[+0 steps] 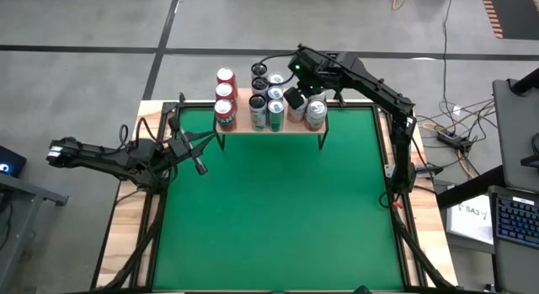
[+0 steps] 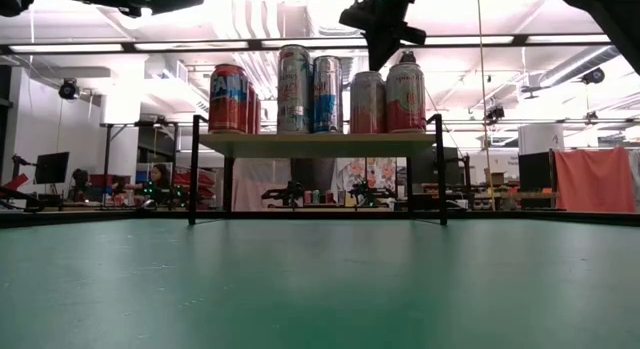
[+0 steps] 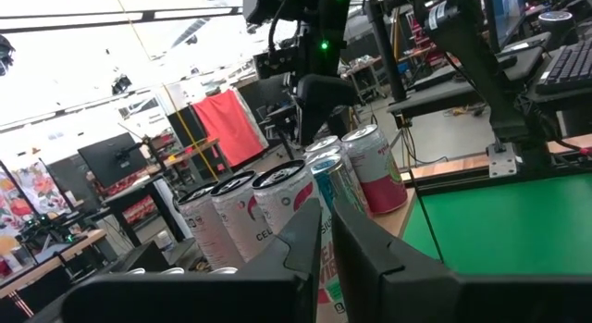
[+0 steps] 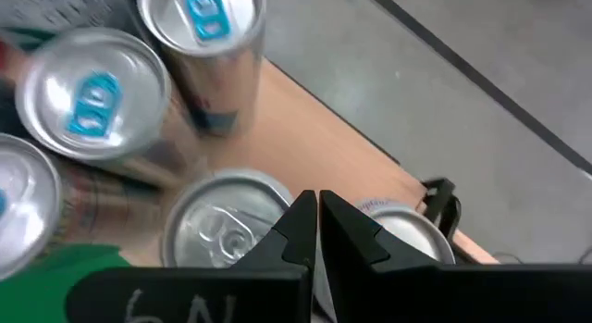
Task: Place canned beverage on shelf
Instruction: Adjust the white orange soda can on the shelf
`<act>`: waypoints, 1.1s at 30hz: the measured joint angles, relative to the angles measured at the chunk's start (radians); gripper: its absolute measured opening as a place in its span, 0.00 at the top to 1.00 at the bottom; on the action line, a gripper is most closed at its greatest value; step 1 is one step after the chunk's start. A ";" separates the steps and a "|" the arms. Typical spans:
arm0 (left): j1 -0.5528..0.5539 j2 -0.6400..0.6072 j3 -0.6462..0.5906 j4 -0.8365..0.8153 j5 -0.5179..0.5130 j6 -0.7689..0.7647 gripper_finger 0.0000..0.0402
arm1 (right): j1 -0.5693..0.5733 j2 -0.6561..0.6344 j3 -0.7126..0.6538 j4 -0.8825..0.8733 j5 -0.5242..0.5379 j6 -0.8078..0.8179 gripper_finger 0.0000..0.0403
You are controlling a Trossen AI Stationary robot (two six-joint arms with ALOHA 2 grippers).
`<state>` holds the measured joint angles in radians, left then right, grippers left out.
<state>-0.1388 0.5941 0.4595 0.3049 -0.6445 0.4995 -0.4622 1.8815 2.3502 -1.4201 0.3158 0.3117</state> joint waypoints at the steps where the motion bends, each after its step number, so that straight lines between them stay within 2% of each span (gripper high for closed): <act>1: 0.000 0.000 0.000 0.000 0.000 0.000 0.97 | 0.001 0.000 0.000 -0.007 0.000 0.005 0.98; 22: 0.000 0.000 0.000 0.000 0.000 0.000 0.97 | 0.033 0.005 -0.003 -0.034 0.000 0.045 0.98; 33: 0.000 0.000 0.000 0.000 0.000 0.000 0.97 | 0.085 0.005 -0.003 -0.049 -0.005 0.087 0.98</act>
<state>-0.1388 0.5938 0.4595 0.3050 -0.6445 0.4993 -0.3775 1.8870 2.3470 -1.4690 0.3112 0.3990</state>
